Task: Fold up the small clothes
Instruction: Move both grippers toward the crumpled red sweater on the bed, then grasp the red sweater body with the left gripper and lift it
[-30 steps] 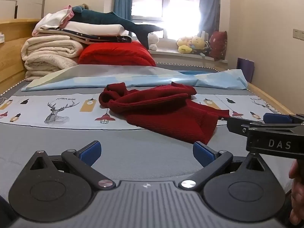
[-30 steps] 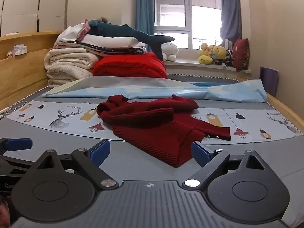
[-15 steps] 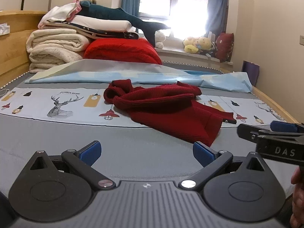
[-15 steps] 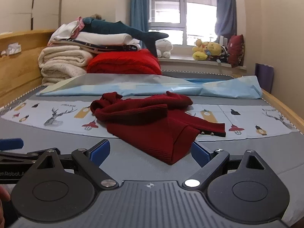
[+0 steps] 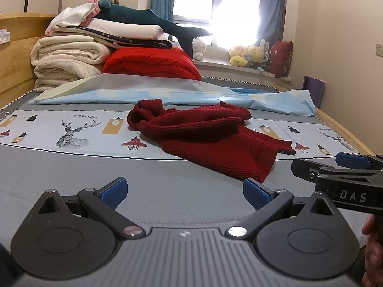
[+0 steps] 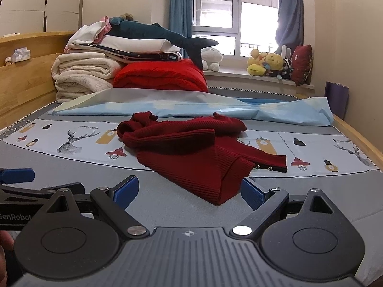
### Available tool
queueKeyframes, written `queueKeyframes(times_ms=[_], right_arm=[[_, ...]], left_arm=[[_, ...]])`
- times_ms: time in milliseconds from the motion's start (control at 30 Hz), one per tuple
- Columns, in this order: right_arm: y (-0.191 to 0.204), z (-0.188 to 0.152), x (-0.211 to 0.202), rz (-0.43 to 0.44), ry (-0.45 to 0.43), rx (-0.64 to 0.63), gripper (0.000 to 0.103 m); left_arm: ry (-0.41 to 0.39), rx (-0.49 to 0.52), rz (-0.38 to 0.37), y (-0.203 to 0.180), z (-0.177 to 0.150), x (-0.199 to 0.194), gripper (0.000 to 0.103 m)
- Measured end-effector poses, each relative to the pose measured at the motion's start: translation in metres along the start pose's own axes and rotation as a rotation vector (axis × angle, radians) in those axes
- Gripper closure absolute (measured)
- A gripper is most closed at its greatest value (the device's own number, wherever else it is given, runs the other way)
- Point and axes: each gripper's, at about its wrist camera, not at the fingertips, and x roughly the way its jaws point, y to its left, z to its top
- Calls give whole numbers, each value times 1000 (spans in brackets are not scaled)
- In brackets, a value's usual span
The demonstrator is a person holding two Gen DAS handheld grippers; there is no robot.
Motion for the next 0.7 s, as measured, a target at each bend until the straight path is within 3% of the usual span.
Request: queueKeyframes(times_ms=[333,467,567,633,700], right_arm=[[-13,9,-2,-7,-21,52,11],[-27,27,-1,10,-49,32,14],[-42,46,6,15,-87,12,18],[-57,57,17,-1,-113,12,22],[-73,60,30,-23,-127,32,27]], left_arm=[[-6,-36,-25,3,-5,0,1],[-25,-38,-27,1,-5,1,7],[-27,-21,-26,-1,-4,5,21],[-18,-5,-33,-4,-5,10,39],[23,18,-66,-7,-7,19,71]])
